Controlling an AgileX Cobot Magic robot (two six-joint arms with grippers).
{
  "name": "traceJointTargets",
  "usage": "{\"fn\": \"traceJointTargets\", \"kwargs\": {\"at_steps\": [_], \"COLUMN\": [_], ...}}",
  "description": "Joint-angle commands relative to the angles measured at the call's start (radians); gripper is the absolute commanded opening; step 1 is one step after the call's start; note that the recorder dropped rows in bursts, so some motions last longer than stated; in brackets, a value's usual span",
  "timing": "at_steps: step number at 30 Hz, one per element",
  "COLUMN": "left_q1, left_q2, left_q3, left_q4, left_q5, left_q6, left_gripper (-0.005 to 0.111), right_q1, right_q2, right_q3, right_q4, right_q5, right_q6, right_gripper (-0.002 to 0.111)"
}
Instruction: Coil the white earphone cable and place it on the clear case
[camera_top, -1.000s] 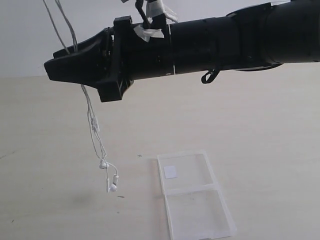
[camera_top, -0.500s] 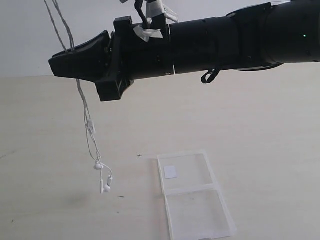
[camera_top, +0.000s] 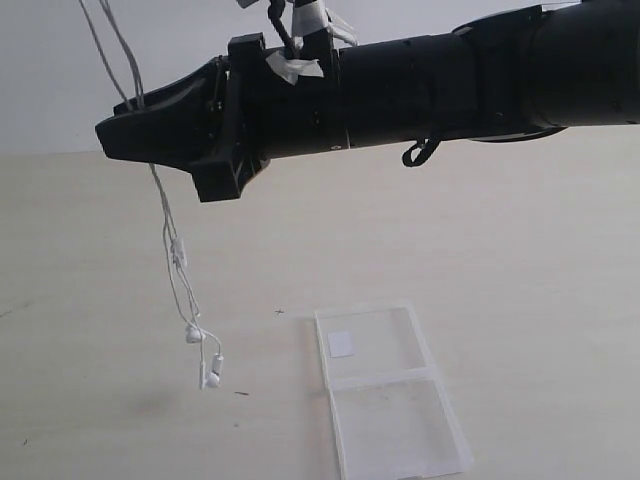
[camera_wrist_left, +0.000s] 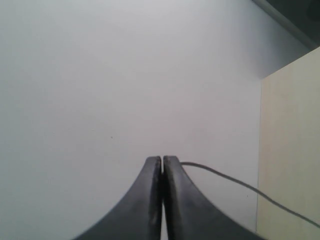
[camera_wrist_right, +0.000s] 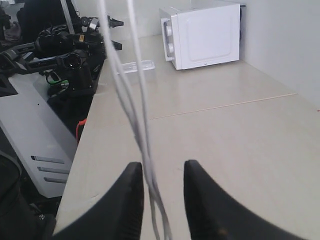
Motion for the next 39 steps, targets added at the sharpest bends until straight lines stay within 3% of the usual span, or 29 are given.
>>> {"fn": "traceJointTargets", "kwargs": {"at_steps": [1, 5, 11, 20, 25, 35, 39], "left_q1": [-0.005, -0.005, -0.005, -0.005, -0.005, -0.005, -0.005], "left_q2": [-0.005, -0.005, -0.005, -0.005, -0.006, -0.043, -0.096], "left_q3": [-0.005, -0.005, -0.005, -0.005, -0.005, -0.005, -0.005], "left_q4": [-0.008, -0.008, -0.008, -0.008, 0.0, 0.509, 0.545], "left_q5": [-0.017, -0.017, -0.014, -0.014, -0.014, 0.021, 0.023], "left_q6": [-0.002, -0.002, -0.002, -0.002, -0.019, -0.3, -0.379], "left_gripper": [0.0, 0.0, 0.0, 0.0, 0.0, 0.0, 0.0], "right_q1": [0.001, 0.001, 0.001, 0.001, 0.001, 0.001, 0.001], "right_q2": [0.002, 0.002, 0.002, 0.002, 0.002, -0.028, -0.069], "right_q3": [-0.007, -0.007, -0.007, -0.007, -0.007, -0.007, -0.007], "right_q4": [0.011, 0.011, 0.011, 0.011, 0.011, 0.011, -0.007], "right_q5": [-0.002, -0.002, -0.002, -0.002, -0.033, -0.142, -0.27], "right_q6": [0.0, 0.005, 0.007, 0.013, 0.039, 0.125, 0.139], "right_gripper": [0.03, 0.026, 0.008, 0.013, 0.0, 0.0, 0.0]}}
